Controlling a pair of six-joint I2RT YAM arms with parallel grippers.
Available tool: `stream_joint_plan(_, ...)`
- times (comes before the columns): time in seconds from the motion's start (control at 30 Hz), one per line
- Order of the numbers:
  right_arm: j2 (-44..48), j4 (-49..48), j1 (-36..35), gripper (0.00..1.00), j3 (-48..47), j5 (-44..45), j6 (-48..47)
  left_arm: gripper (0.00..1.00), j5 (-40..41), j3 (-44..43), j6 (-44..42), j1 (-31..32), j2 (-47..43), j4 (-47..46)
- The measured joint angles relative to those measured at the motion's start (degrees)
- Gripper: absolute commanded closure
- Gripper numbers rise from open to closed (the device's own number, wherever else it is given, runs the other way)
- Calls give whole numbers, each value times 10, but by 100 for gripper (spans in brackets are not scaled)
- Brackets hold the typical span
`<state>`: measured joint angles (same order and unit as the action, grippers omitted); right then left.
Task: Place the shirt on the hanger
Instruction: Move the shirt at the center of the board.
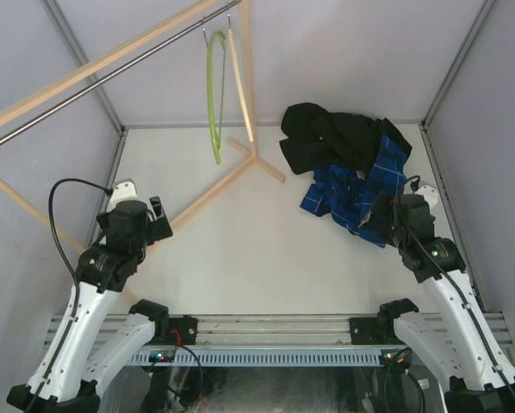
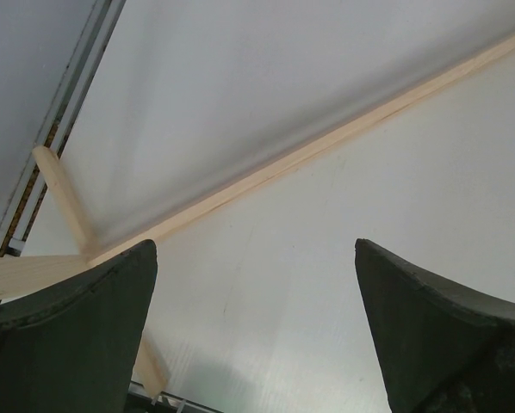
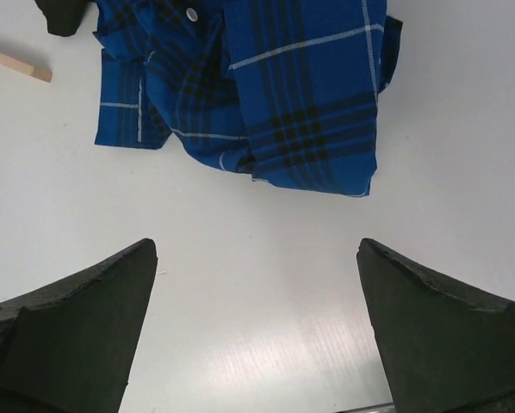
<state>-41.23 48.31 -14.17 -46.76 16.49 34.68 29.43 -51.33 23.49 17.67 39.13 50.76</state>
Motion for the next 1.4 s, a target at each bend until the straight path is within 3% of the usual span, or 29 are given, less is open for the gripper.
stream_joint_plan(0.23,-78,-6,68,0,-33,-67,0,0,9,0,-1,-3,-21,-14)
stream_joint_plan(0.43,-225,-29,89,0,-113,-71,-24,0,-4,2,-1,-5,-34,-35)
stream_joint_plan(0.8,-438,-160,127,0,-205,-71,-32,0,-51,2,-6,-6,-31,-57)
stream_joint_plan(1.03,-577,-197,129,0,-313,-67,-28,1,-67,2,-6,-6,-31,-61)
stream_joint_plan(1.4,-755,-162,142,0,-543,-35,-28,1,-70,2,-6,-6,-31,-62)
